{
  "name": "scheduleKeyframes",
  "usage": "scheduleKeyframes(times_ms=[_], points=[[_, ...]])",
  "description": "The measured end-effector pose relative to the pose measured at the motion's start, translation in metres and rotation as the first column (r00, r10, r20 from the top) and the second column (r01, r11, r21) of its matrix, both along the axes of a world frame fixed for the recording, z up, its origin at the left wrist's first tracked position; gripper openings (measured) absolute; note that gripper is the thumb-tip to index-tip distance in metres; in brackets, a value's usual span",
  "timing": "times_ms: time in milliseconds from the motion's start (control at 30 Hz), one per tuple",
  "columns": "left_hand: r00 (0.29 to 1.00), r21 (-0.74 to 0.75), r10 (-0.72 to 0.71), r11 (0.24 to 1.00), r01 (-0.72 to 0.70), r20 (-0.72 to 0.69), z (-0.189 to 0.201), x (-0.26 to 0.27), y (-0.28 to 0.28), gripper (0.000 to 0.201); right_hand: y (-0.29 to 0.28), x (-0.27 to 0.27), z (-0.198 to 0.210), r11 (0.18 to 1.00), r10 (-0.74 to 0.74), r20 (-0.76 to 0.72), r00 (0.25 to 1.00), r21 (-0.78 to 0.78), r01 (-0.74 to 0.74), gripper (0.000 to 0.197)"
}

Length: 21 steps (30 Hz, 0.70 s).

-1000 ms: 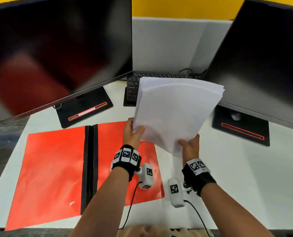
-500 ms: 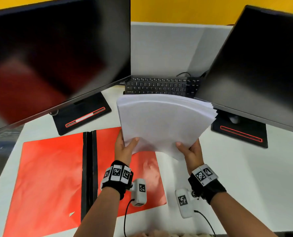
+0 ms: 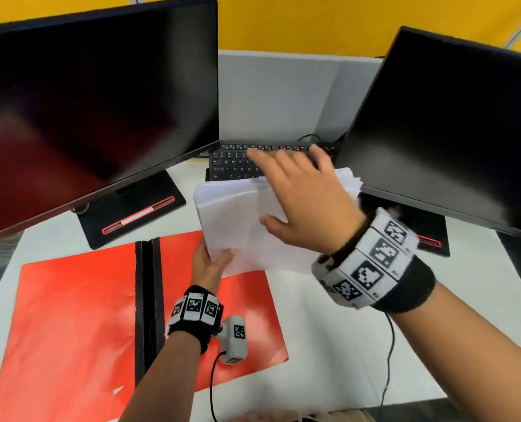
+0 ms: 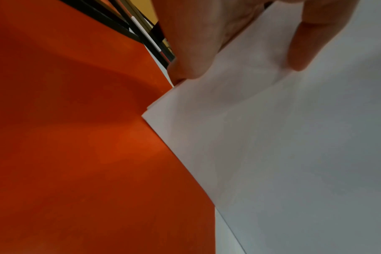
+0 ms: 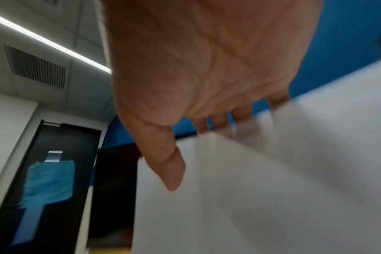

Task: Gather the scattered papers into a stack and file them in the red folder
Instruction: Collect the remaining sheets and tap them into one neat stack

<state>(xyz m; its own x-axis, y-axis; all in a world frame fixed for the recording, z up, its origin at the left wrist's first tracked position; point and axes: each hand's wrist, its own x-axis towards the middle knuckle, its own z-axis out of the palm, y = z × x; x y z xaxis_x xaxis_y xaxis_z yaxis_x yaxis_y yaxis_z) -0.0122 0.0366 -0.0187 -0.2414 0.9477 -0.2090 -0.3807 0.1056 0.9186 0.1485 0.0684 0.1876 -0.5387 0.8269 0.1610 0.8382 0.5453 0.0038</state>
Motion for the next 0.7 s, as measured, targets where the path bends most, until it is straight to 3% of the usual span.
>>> scheduleKeyframes(times_ms=[100,200,367,467,567,700], points=[[1.0,-0.005,-0.007,1.0,0.007,0.001,0.005,0.0,-0.002,0.068,-0.003,-0.022,-0.021,1.0,0.003,0.126,0.992,0.028,-0.006,0.08],[0.998,0.002,-0.041,0.999,0.041,-0.05,0.02,-0.002,-0.002,0.045,-0.007,-0.026,-0.031,0.991,-0.009,0.104,0.995,0.135,-0.005,0.07],[0.993,0.122,-0.044,0.991,0.057,-0.107,0.063,-0.003,0.005,0.039,-0.017,-0.029,-0.032,0.983,-0.034,0.109,0.993,0.181,0.014,0.071],[0.984,0.211,-0.068,0.972,0.102,-0.164,0.084,-0.003,0.006,0.035,-0.027,-0.038,-0.036,0.985,0.025,0.047,0.999,0.17,-0.033,0.071],[0.977,0.251,-0.08,0.959,0.129,-0.197,0.088,-0.004,0.001,0.052,-0.037,-0.047,-0.04,0.985,0.105,0.0,0.994,0.135,-0.104,0.079],[0.979,0.286,-0.084,0.949,0.136,-0.186,0.092,-0.005,-0.005,0.042,-0.043,-0.045,-0.036,0.988,0.094,-0.03,0.995,0.125,-0.089,0.085]])
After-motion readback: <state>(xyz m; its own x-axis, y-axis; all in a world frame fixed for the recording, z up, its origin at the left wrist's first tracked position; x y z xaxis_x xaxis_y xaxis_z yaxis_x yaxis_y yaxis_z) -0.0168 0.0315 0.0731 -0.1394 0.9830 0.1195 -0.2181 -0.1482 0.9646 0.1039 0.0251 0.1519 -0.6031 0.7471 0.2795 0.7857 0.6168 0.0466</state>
